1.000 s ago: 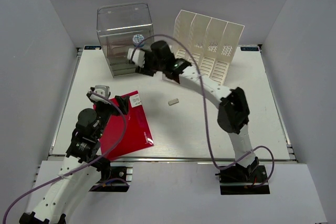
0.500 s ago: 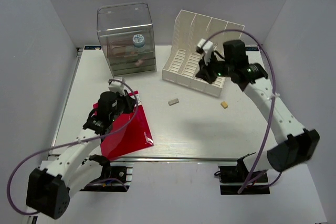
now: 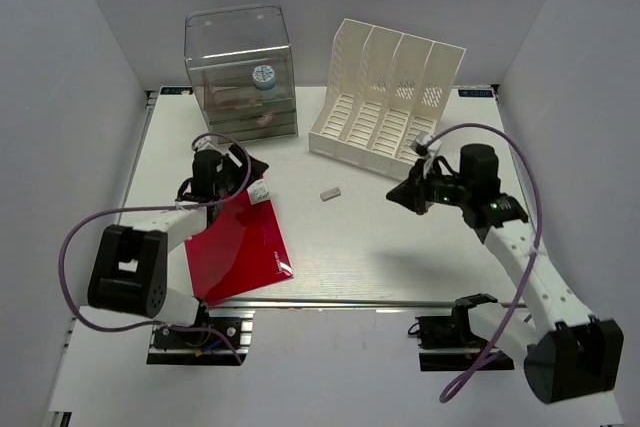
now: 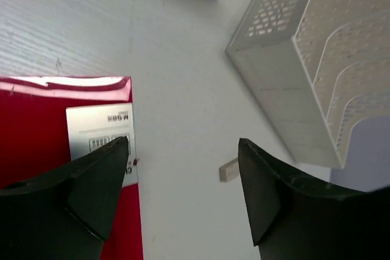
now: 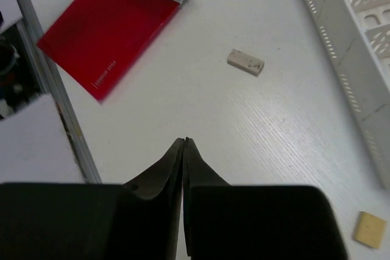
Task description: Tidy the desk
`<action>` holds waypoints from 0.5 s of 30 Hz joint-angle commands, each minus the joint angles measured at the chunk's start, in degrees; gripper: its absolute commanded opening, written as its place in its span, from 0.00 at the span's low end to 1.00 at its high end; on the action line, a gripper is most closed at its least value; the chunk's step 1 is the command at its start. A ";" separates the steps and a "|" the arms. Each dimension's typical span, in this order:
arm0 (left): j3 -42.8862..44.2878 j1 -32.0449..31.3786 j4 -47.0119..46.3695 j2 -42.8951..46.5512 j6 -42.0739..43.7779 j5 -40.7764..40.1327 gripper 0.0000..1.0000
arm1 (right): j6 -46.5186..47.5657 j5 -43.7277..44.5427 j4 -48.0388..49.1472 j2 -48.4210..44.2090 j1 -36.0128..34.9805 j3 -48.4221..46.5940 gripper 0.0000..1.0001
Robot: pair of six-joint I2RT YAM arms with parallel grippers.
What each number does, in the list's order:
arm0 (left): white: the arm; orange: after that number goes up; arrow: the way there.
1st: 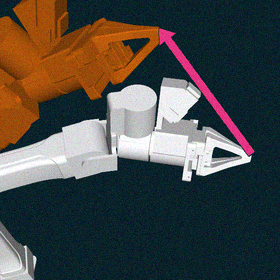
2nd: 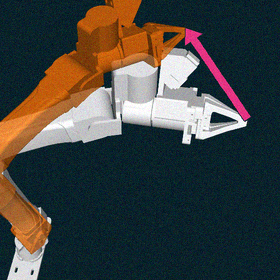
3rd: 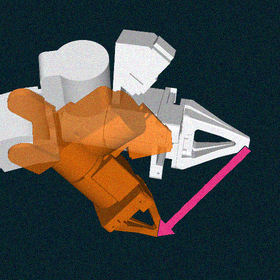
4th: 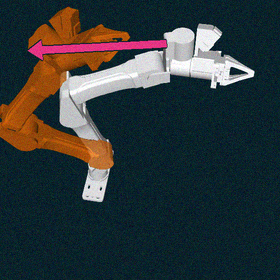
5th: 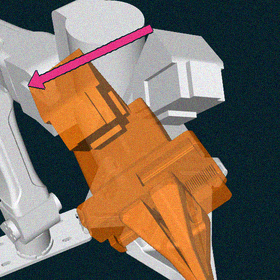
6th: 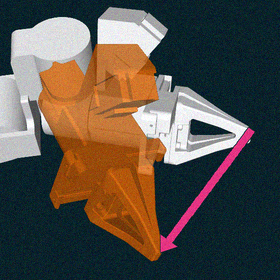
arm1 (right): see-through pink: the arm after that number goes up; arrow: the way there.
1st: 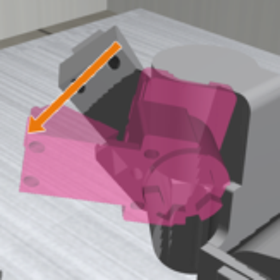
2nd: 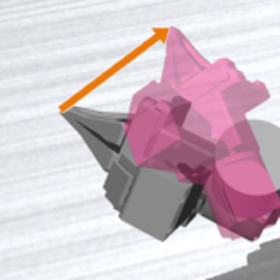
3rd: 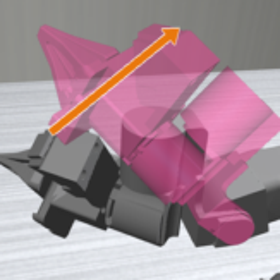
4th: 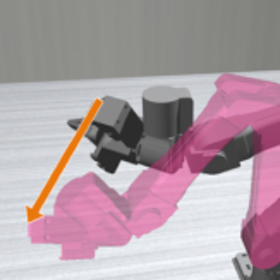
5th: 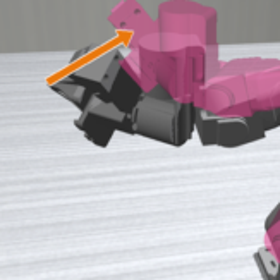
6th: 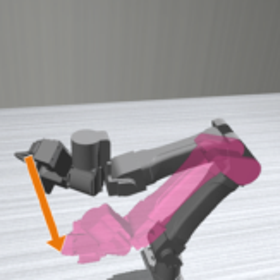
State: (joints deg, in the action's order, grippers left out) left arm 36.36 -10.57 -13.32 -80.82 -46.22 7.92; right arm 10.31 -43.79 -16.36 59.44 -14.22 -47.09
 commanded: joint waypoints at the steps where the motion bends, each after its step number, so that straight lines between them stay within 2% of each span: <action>1: 0.38 3.18 -13.11 -3.98 -8.26 4.73 0.84 | -3.80 -2.80 10.30 -5.29 1.99 4.20 0.00; 3: -0.49 4.58 -20.49 -8.36 -12.92 5.70 0.85 | -3.71 -2.70 9.59 -5.56 3.40 3.76 0.00; 4: -0.67 4.59 -25.56 -9.87 -14.33 5.70 0.83 | -3.89 -3.49 9.77 -5.65 3.67 4.02 0.00; 7: -1.03 5.82 -31.75 -14.97 -18.73 4.47 0.76 | -4.06 -3.50 10.47 -6.00 4.46 4.99 0.00; 11: 0.55 5.82 -39.67 -20.86 -21.54 2.89 0.50 | -3.98 -3.32 11.00 -6.70 4.90 5.52 0.00; 13: 2.30 6.35 -42.73 -23.84 -21.81 2.63 0.49 | -3.63 -2.97 11.17 -7.06 4.82 5.69 0.00; 15: 4.06 6.35 -42.06 -25.17 -21.72 1.58 0.49 | -3.28 -2.88 11.00 -7.15 4.99 6.04 0.00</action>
State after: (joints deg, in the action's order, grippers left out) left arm 37.17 -4.69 -48.73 -105.27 -65.98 10.92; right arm 6.81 -45.65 -8.32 53.47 -9.47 -41.34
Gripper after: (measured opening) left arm 0.489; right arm 0.017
